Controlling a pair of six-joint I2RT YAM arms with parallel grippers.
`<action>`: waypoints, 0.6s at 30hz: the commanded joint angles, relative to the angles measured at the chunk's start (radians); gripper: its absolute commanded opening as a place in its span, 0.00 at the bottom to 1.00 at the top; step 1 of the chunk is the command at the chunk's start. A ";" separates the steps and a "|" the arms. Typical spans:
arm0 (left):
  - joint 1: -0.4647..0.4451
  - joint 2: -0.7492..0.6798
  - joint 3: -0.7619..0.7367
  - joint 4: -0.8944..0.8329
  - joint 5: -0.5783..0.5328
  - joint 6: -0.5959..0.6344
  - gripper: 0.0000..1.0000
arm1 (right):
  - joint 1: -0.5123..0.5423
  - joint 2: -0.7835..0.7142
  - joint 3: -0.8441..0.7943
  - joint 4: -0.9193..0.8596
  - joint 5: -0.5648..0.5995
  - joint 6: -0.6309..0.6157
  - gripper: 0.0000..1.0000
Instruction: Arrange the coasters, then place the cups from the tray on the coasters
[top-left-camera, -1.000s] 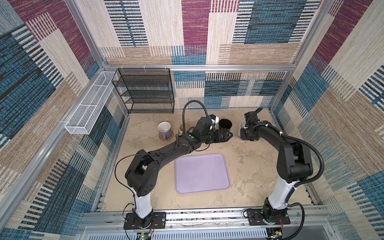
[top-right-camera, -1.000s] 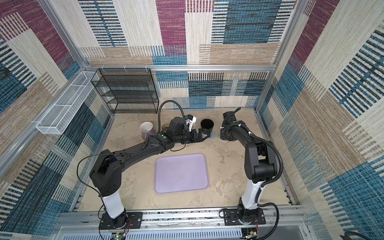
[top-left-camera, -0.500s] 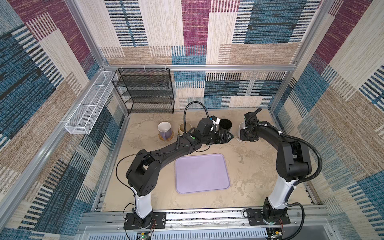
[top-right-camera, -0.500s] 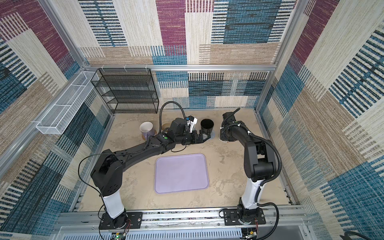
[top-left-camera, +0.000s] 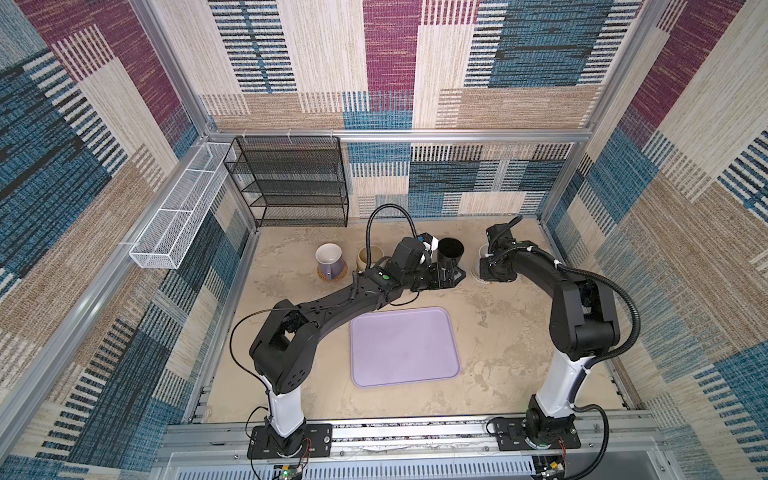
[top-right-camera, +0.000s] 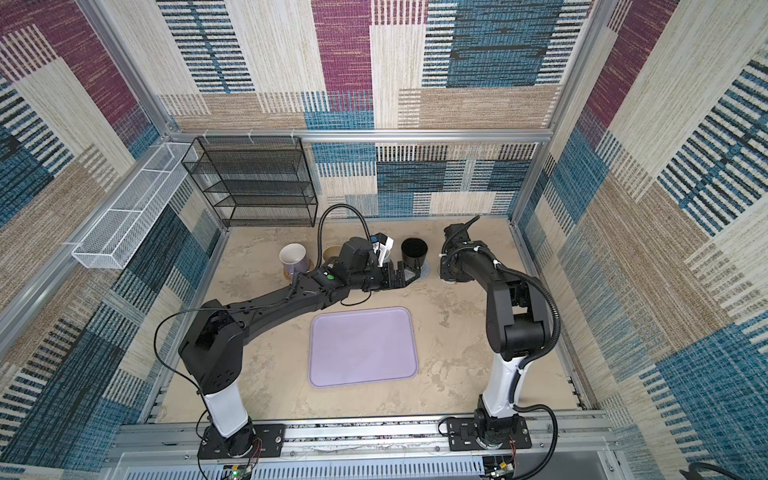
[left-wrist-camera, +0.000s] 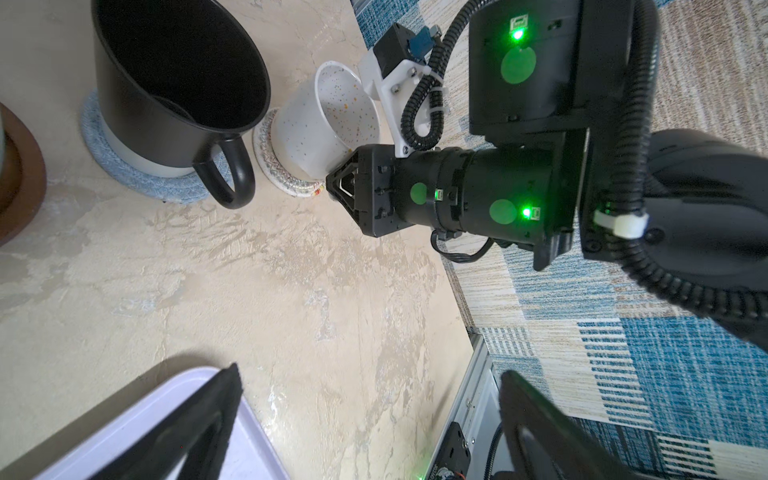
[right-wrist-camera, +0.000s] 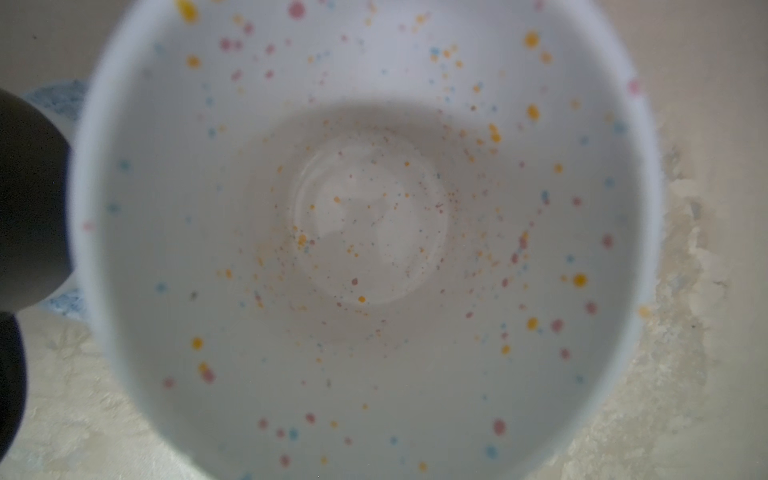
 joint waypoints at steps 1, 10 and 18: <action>-0.001 -0.010 -0.005 0.019 -0.003 -0.001 0.99 | -0.001 0.006 0.016 -0.017 0.021 0.016 0.32; 0.001 -0.063 -0.076 0.052 -0.027 -0.002 0.99 | -0.001 -0.050 -0.004 -0.018 0.015 0.039 0.39; 0.041 -0.249 -0.224 0.046 -0.089 0.057 0.99 | 0.002 -0.288 -0.057 0.000 -0.041 0.024 1.00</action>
